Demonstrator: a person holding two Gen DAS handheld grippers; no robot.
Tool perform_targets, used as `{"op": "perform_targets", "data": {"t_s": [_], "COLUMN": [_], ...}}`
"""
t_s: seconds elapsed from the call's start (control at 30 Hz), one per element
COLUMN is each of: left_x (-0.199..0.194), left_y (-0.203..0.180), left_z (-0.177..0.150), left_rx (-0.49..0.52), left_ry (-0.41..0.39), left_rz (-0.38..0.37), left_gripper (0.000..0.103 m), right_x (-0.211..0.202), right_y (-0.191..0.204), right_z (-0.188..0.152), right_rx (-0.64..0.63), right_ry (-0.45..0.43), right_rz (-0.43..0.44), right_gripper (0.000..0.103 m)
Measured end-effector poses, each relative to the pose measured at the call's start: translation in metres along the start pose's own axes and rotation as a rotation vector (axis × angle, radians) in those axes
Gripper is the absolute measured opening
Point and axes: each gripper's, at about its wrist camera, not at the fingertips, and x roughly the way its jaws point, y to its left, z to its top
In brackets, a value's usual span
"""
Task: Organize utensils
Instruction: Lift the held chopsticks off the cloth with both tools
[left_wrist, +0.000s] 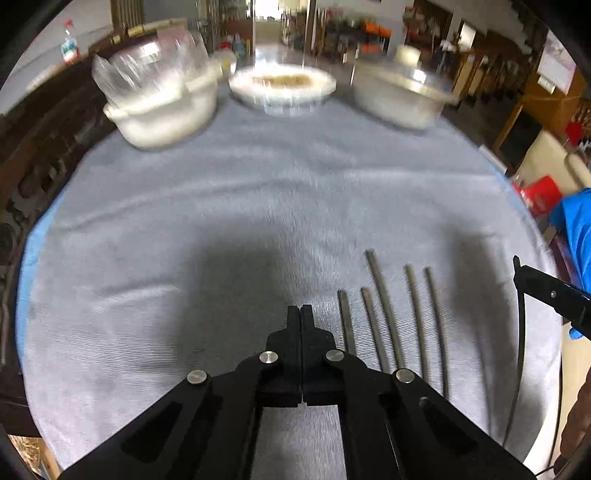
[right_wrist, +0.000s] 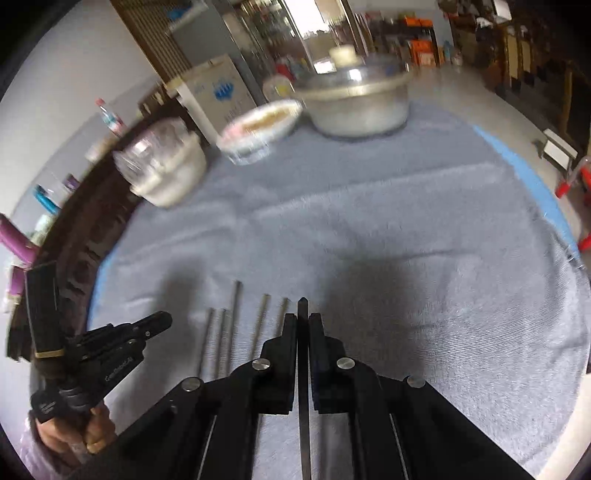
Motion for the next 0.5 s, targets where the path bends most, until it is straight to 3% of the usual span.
{"op": "perform_targets", "data": {"t_s": [0.17, 0.23, 0.33, 0.43, 0.5], "left_x": [-0.012, -0.005, 0.008, 0.023, 0.029], "left_y": [0.005, 0.002, -0.002, -0.008, -0.01], "left_z": [0.003, 0.003, 0.001, 0.006, 0.011], "left_rx": [-0.014, -0.018, -0.048, -0.051, -0.06], "left_ry": [0.042, 0.072, 0.138, 0.182, 0.197], "left_rz": [-0.059, -0.054, -0.117, -0.118, -0.117], "left_gripper": [0.0, 0.002, 0.005, 0.029, 0.034], "right_x": [-0.037, -0.045, -0.045, -0.04, -0.036], "right_y": [0.014, 0.017, 0.011, 0.001, -0.003], "right_z": [-0.007, -0.011, -0.018, -0.02, -0.019], "right_rx": [0.004, 0.001, 0.014, 0.037, 0.042], "right_ry": [-0.085, -0.09, -0.075, -0.062, -0.054], "right_rz": [0.046, 0.057, 0.071, 0.088, 0.099], "right_gripper": [0.007, 0.007, 0.007, 0.007, 0.007]}}
